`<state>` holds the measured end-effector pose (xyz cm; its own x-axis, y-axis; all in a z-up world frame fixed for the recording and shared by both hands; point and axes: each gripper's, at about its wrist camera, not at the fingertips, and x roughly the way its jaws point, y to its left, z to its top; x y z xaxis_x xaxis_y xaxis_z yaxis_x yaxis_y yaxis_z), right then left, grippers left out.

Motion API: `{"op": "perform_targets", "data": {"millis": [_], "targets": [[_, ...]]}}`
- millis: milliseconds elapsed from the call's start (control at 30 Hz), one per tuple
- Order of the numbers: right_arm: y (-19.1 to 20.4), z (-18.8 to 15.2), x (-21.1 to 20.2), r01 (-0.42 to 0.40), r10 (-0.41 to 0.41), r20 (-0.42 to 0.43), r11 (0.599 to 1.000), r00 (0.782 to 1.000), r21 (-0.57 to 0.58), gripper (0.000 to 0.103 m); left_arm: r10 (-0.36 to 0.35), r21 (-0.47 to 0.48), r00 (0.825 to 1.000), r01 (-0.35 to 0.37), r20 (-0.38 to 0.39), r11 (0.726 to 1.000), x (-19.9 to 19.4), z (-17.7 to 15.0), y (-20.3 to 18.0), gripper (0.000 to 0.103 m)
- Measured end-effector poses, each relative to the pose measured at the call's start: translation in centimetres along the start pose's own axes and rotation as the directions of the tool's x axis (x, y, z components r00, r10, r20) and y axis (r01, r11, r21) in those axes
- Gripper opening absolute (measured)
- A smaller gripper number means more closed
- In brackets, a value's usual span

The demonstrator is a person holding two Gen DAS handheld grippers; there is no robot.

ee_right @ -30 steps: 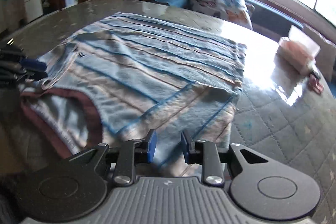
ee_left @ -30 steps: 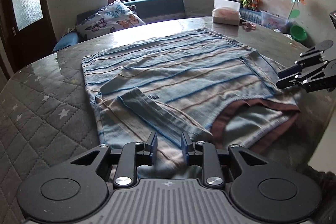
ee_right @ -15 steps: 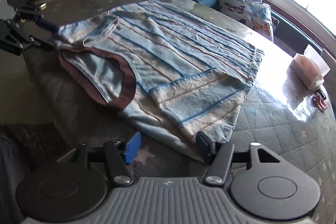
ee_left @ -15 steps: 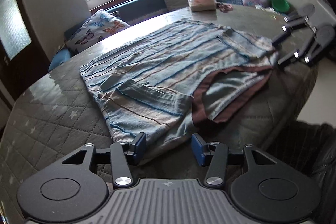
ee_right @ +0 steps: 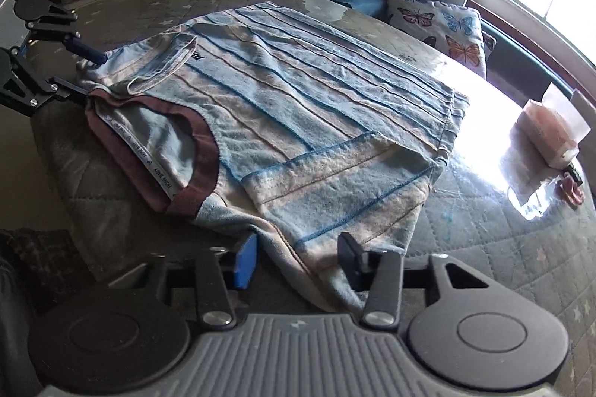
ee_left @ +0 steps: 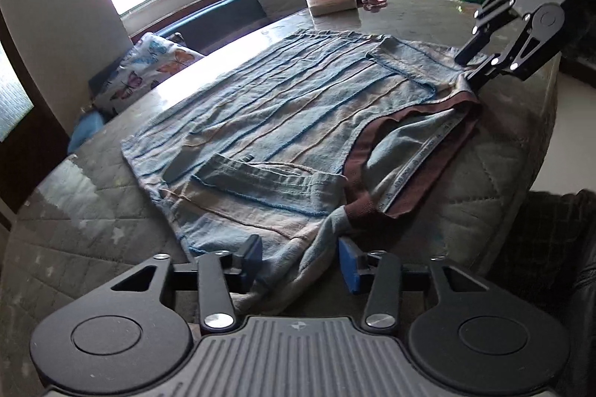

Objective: Fold clothes

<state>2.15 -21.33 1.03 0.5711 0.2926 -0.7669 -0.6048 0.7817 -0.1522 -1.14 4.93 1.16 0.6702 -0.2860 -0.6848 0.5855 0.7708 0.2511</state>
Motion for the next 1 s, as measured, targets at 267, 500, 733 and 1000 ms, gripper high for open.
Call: {"op": "perform_targets", "data": {"millis": [267, 500, 733, 1000], "targets": [[0.7, -0.2, -0.3, 0.017, -0.019, 0.041, 0.999, 0.999, 0.033, 0.006, 0.01, -0.086, 1.0, -0.008, 0.024, 0.996, -0.3, 0.0, 0.1, 0.006], [2.0, -0.4, -3.7, 0.049, -0.052, 0.12, 0.998, 0.991, 0.031, 0.005, 0.074, -0.133, 0.991, -0.059, 0.111, 0.989, -5.4, -0.1, -0.6, 0.005], [4.1, 0.5, -9.8, 0.13, -0.124, 0.224, 0.991, 0.967, -0.014, 0.005, 0.165, -0.174, 0.969, -0.132, 0.187, 0.976, -9.5, 1.2, -0.8, 0.005], [0.4, 6.4, -7.4, 0.175, -0.16, 0.267, 0.984, 0.95, -0.035, 0.005, 0.235, -0.147, 0.946, -0.205, 0.222, 0.968, -6.4, 6.2, 4.0, 0.004]]}}
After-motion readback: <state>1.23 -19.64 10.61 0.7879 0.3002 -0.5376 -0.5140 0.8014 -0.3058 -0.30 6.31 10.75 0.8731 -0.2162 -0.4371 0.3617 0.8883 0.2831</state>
